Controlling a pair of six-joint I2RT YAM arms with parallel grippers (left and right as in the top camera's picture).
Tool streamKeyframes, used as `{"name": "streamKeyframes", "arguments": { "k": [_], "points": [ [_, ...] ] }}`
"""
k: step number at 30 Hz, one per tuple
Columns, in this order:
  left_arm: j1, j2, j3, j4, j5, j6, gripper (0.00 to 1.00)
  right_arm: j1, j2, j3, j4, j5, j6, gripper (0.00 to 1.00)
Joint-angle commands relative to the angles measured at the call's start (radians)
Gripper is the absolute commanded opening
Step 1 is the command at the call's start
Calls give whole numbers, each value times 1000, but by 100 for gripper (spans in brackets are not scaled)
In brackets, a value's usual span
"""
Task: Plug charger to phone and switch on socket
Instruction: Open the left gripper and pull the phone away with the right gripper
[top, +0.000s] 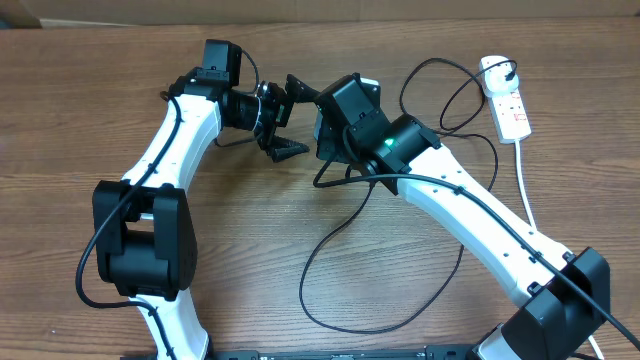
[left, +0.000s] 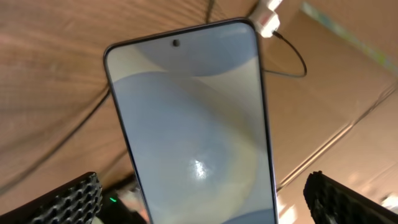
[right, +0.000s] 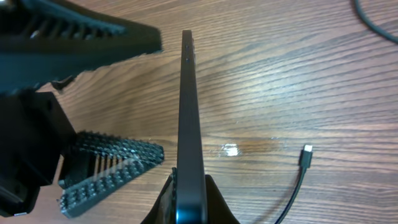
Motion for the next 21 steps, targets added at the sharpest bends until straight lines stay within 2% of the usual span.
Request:
{"name": "streamKeyframes", "arguments": {
  "k": [1,8,11,14,18,21],
  "points": [
    [14,-57,3,32,131,278,100,-31,-4,27,9,39,-2,4],
    [74,-246,3,11,125,462,100,-132,-4,27,-5,-56,6,4],
    [80,-398,3,-52,24,560,100,-193,-4,27,0,-136,20,4],
    [77,-595,3,-191,-227,627,100,-254,-4,27,18,-267,20,4],
    [77,-819,2,-336,-618,550,100,-309,-4,27,59,-456,20,4],
    [77,-961,2,-393,-784,530,100,-337,-4,27,113,-621,20,4]
  ]
}}
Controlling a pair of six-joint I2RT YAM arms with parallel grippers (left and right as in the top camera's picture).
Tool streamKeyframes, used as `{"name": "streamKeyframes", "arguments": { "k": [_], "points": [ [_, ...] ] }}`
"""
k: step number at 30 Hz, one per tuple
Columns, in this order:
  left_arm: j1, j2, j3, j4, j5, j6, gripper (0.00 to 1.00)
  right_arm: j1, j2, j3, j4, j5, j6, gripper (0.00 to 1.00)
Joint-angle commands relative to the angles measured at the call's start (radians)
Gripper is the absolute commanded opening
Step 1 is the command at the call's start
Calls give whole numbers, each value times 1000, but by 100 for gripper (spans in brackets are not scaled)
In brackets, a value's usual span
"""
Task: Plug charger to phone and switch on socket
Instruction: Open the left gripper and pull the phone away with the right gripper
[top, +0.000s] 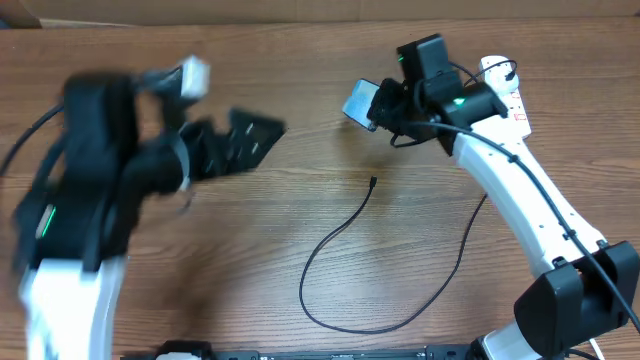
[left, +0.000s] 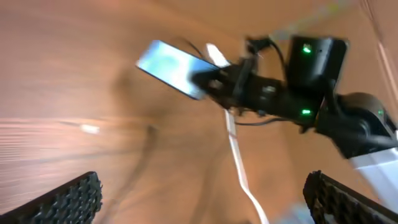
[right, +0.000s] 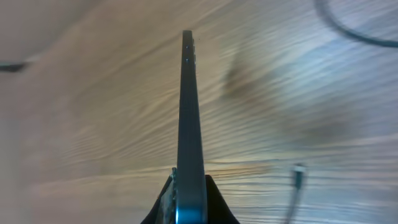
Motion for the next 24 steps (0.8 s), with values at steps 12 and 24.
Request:
{"name": "streamKeyframes", "arguments": {
  "k": [12,24],
  "points": [
    [-1,-185,-31,-244,-577,-576,100,-24,-5,27,238,-690,164,4],
    [-1,155,-33,37,57,-599,96,-24,-5,27,332,-743,401,4]
  ]
}}
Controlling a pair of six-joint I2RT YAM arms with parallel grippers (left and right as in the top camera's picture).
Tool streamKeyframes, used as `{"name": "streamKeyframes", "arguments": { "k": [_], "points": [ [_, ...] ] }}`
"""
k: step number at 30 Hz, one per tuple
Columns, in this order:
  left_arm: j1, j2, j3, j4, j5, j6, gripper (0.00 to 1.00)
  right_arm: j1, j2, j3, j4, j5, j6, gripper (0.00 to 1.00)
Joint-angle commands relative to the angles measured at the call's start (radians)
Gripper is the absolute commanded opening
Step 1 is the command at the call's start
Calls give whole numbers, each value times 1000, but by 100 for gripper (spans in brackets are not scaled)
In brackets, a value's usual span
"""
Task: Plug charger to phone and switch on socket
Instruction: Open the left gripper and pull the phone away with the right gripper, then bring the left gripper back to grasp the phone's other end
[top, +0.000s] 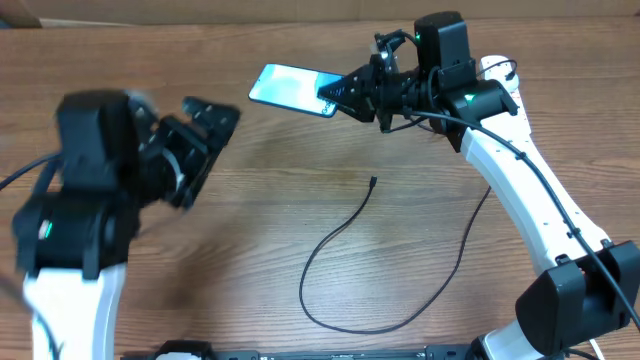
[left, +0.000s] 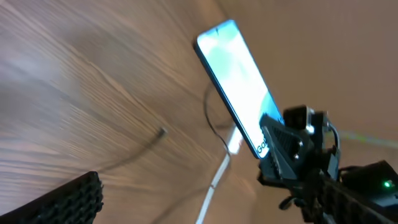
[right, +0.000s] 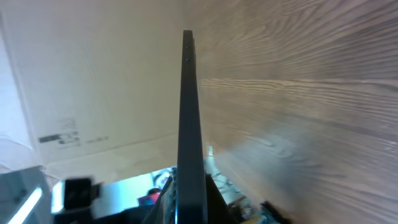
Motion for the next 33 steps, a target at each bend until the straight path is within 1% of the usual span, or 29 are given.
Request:
{"name": "streamKeyframes", "arguments": {
  "k": [1,3,4,6,7,9,15,18,19,23,26,33],
  "points": [
    [-1,117,-6,62,274,-22,96,-1,-5,27,46,-45,112,4],
    [-1,174,-6,123,365,-22,95,-1,-5,27,73,-45,160,4],
    [-3,209,-6,172,428,-22,94,-1,-5,27,90,-45,197,4],
    [-9,256,-6,259,499,-24,90,0,-5,27,104,-45,250,4],
    [-13,272,-6,288,513,-30,87,0,-5,27,110,-45,275,4],
    [-23,309,-6,347,535,-64,86,6,-5,27,127,-45,317,4],
    [-40,357,-6,447,504,-146,85,25,-5,27,156,-18,444,4],
    [-39,357,-6,449,464,-189,79,27,-5,27,156,-14,474,4],
    [-40,358,-6,449,451,-212,75,27,-5,27,156,-14,485,4],
    [-39,359,-6,460,432,-216,63,27,-5,27,156,-3,489,4],
    [-40,359,-6,461,384,-217,57,27,-5,27,156,0,539,4],
    [-40,359,-6,461,305,-292,57,56,-5,27,157,64,587,4]
  ]
}}
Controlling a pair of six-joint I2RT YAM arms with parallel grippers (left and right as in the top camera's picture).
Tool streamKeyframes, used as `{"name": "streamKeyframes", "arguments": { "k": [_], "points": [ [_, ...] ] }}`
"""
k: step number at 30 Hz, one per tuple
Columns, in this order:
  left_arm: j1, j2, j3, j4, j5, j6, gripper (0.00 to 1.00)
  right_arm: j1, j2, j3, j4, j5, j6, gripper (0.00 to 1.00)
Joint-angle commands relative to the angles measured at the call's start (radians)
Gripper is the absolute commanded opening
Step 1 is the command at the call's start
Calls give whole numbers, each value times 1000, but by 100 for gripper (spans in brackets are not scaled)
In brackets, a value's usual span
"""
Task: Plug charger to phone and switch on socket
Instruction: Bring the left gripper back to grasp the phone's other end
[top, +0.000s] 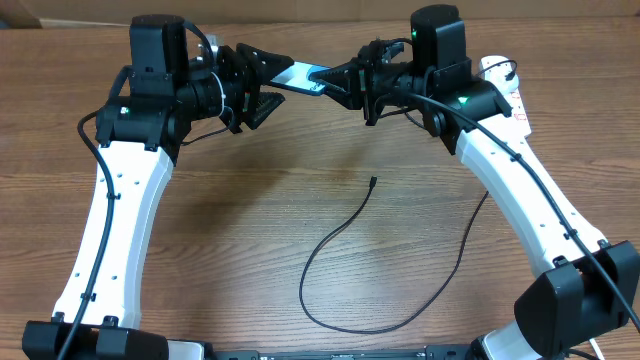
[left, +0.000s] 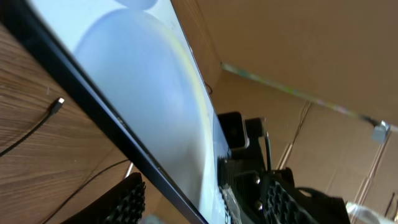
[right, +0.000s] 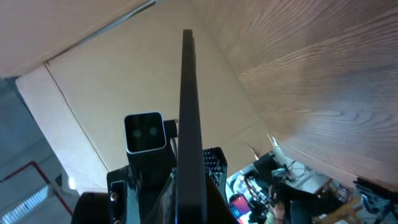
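The phone (top: 303, 74) hangs in the air above the back of the table, screen up. My right gripper (top: 345, 85) is shut on its right end; in the right wrist view the phone (right: 187, 93) shows edge-on, rising from the right gripper (right: 188, 202). My left gripper (top: 268, 82) is open, with one finger on each side of the phone's free left end. The screen (left: 143, 106) fills the left wrist view, and a gap shows beside each finger. The charger cable (top: 330, 240) lies loose on the table with its plug tip (top: 372, 182) free. The white socket strip (top: 507, 100) lies at the back right.
A charger plug (top: 497, 68) sits in the socket strip, and black cable loops across the table's right half toward the front. Cardboard walls stand behind the table. Both arms reach over the back of the table.
My left gripper was away from the phone, lower and to the left. Now it is up at the phone's free end, open around it. The right gripper still holds the phone out level.
At first both grippers met mid-table, the right one holding the phone and the left one open beside it. Then the right held the phone at the back right with the left arm far left. Later the phone pointed left; now the left fingers bracket it.
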Motion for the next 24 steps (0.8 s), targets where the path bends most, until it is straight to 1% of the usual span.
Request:
{"name": "streamKeyframes", "arguments": {
  "k": [1,5,6,8,15,20,24],
  "points": [
    [-5,6,-3,5,-77,-59,57,34,-5,27,18,49,38,4],
    [-5,6,-3,5,-82,-81,53,59,-5,27,34,95,51,4],
    [-5,6,-3,5,-83,-85,49,64,-5,27,37,101,62,4],
    [-5,6,-3,5,-90,-90,45,74,-5,27,63,107,72,4],
    [-4,6,-3,5,-132,-96,46,74,-5,27,74,102,89,4],
    [-4,6,-3,4,-159,-100,44,75,-5,27,74,87,90,4],
    [-4,6,-3,5,-161,-106,40,75,-5,27,74,72,94,4]
  ]
}}
